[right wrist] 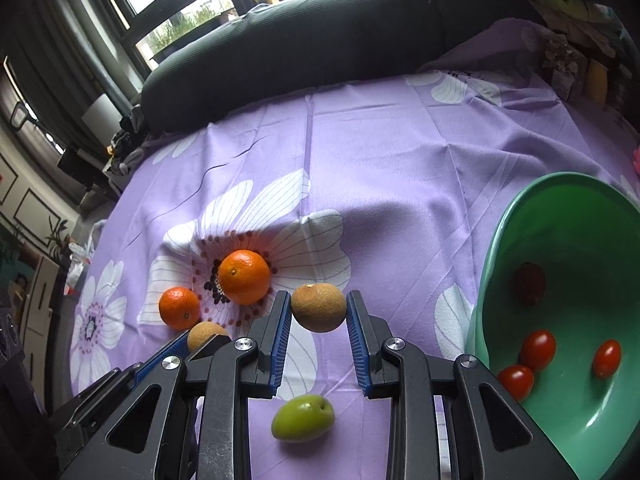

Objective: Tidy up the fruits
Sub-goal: 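Lift both held fruits and carry them over the green bowl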

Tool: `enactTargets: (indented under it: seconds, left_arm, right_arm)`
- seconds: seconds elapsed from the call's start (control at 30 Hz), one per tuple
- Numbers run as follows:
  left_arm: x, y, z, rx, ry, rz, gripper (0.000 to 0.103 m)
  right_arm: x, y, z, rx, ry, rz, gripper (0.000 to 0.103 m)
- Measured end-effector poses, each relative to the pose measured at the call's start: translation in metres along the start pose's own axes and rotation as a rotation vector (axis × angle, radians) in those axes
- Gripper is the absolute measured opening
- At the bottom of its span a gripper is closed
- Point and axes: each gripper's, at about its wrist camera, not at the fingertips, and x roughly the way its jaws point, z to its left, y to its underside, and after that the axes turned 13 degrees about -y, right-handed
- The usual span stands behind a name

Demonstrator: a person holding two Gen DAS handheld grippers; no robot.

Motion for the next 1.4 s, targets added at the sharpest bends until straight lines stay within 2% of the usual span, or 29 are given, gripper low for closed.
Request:
enactTargets:
  seconds: [0.93,1.13,1.4]
  left_arm:
    - [-0.04,0.003,-0.022,0.065,0.033,-0.132,0.026]
    - [-0.049,0.006,-0.035,0.099,0.08,-0.165,0.026]
    - [-0.06,0.008,-0.055,0.134,0.198,-0.192,0.026]
  right_arm:
    - [-0.059,0.001,-0.003,0.025,-0.019,-0.164,0.03]
    - [-0.074,0.002,-0.004,0.032,0.004,-0.21,0.03]
    - [-0.104,0.005,-0.013,0.062,0.052,-0.298,0.03]
